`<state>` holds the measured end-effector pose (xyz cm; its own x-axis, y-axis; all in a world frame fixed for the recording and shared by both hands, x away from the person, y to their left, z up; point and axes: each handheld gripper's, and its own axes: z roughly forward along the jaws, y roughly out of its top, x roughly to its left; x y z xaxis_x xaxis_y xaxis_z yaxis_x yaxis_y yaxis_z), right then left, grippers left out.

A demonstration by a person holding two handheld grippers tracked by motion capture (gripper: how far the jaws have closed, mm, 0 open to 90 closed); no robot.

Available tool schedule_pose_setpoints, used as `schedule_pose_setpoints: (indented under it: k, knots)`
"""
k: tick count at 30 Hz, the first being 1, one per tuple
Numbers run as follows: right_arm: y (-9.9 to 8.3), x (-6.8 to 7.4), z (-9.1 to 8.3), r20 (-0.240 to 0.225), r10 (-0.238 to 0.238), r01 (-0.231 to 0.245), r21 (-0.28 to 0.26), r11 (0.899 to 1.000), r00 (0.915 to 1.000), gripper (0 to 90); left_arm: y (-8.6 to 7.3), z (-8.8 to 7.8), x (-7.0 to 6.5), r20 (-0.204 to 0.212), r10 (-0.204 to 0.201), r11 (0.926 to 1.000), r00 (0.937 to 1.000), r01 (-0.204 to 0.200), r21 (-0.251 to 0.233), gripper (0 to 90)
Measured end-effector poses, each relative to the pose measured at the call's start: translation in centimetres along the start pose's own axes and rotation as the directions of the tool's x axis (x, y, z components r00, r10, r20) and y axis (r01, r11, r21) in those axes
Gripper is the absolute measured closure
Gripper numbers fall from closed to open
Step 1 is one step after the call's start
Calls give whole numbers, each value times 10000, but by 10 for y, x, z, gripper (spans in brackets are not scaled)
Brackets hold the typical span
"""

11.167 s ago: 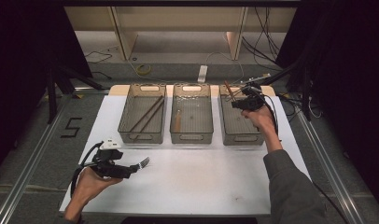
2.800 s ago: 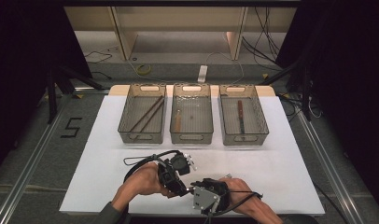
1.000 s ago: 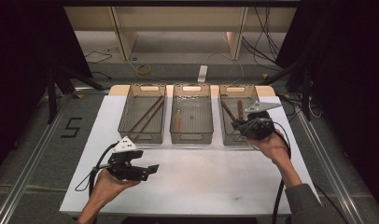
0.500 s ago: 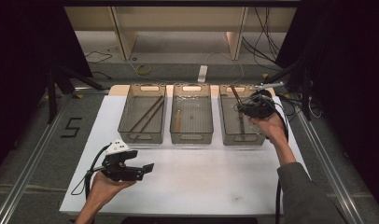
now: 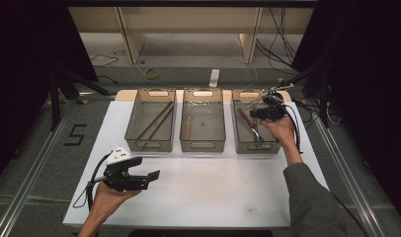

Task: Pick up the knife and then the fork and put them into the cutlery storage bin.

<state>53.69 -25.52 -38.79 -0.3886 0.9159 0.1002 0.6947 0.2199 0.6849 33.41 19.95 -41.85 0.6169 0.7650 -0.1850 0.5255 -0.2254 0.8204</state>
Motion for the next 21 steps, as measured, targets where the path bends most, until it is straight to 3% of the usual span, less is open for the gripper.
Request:
schedule_pose_setpoints:
  k: [3, 7, 11, 14, 17, 21]
  knots:
    - [-5, 6, -13, -150, -94, 90, -298, 9995, 9998, 430, 0, 0, 0, -47, -8, 9999, 10000, 8, -105, 158]
    - [-23, 24, -40, -688, -539, 479, -867, 9951, 9962, 336, 1, -1, 1, 67, -230, 9995, 9997, 231, -225, 158]
    - [-55, 51, -68, -1165, -1256, 1078, -1482, 9831, 9852, 300, 1, -2, 1, 119, -270, 9992, 9996, 273, -299, 158]
    - [-75, 65, -84, -1468, -1540, 1264, -1816, 9752, 9771, 280, 0, -3, 1, 208, -391, 9986, 9990, 398, -346, 157]
    - [-93, 72, -96, -1848, -1517, 1104, -2162, 9701, 9710, 272, 0, -3, 1, 237, -419, 9983, 9988, 428, -390, 157]
    - [-112, 76, -99, -1916, -1550, 1075, -2373, 9655, 9692, 266, 0, -3, 1, 297, -403, 9983, 9987, 415, -416, 157]
